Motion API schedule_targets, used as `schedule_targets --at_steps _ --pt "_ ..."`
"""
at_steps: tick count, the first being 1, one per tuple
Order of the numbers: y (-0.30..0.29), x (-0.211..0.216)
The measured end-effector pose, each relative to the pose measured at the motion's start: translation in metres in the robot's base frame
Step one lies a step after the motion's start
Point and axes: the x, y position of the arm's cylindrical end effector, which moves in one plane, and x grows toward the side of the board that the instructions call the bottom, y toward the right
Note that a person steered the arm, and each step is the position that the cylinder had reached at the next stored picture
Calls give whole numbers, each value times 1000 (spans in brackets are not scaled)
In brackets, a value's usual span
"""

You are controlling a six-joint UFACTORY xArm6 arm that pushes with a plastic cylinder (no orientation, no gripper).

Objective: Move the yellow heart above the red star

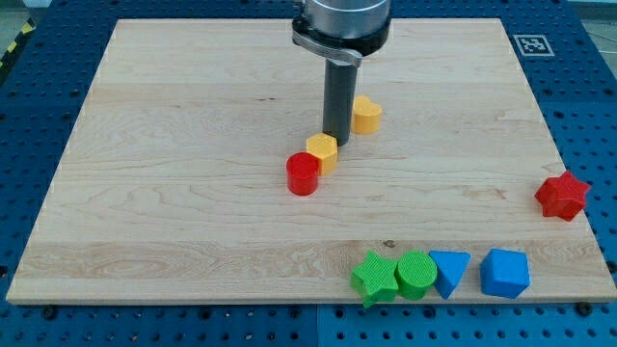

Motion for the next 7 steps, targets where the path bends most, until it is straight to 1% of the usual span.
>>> schedule_targets --at_steps 2,4,5,6,7 --pt "-1 -28" --pt "31 -29" --pt "38 -29" --pt "32 -56" --pt "44 -65"
